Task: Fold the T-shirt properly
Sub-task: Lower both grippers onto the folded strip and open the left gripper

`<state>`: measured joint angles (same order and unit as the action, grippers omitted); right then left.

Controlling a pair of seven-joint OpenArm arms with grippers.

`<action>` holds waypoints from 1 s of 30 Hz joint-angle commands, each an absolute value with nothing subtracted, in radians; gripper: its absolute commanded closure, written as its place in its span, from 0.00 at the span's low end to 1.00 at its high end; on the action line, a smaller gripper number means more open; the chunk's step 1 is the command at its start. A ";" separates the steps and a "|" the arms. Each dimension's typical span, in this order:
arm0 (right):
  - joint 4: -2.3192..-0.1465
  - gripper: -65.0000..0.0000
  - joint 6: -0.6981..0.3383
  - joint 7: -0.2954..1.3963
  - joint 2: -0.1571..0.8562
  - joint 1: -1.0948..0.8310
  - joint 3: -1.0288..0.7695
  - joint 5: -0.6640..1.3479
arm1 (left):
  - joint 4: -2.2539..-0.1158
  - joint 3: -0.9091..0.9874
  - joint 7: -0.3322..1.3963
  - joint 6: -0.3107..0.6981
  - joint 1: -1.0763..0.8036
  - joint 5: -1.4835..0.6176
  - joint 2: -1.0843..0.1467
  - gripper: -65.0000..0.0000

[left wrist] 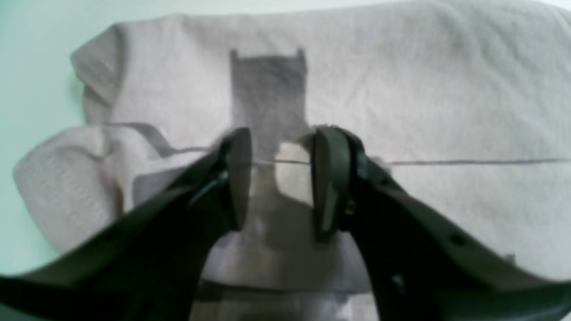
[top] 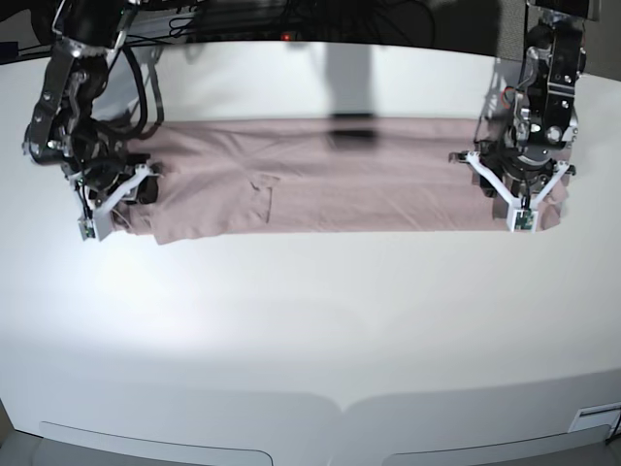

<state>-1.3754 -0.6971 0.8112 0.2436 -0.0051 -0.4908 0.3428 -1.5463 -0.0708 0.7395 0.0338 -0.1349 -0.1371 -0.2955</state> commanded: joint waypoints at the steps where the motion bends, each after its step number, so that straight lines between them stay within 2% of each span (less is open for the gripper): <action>1: -1.375 0.77 -0.698 0.801 0.267 0.021 -0.496 0.337 | -1.543 -0.072 0.772 0.043 -0.127 -0.140 -0.297 0.64; 8: -1.361 0.77 -0.698 0.801 0.299 0.049 -0.496 0.316 | -1.543 -0.072 0.760 0.043 -0.077 -0.140 -0.297 0.64; 20: -1.362 0.77 -0.698 0.804 0.299 0.050 -0.497 0.325 | -1.543 -0.072 0.744 0.046 -0.035 -0.139 -0.297 0.64; 30: -1.415 0.77 -0.698 0.805 0.313 0.050 -0.497 0.406 | -1.546 -0.072 0.830 0.046 -0.004 -0.124 -0.297 0.64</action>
<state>-1.3941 -0.6941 0.8272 0.2916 0.0334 -0.4915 0.3939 -1.5288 -0.0738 0.8455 0.0490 -0.0238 -0.1307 -0.2901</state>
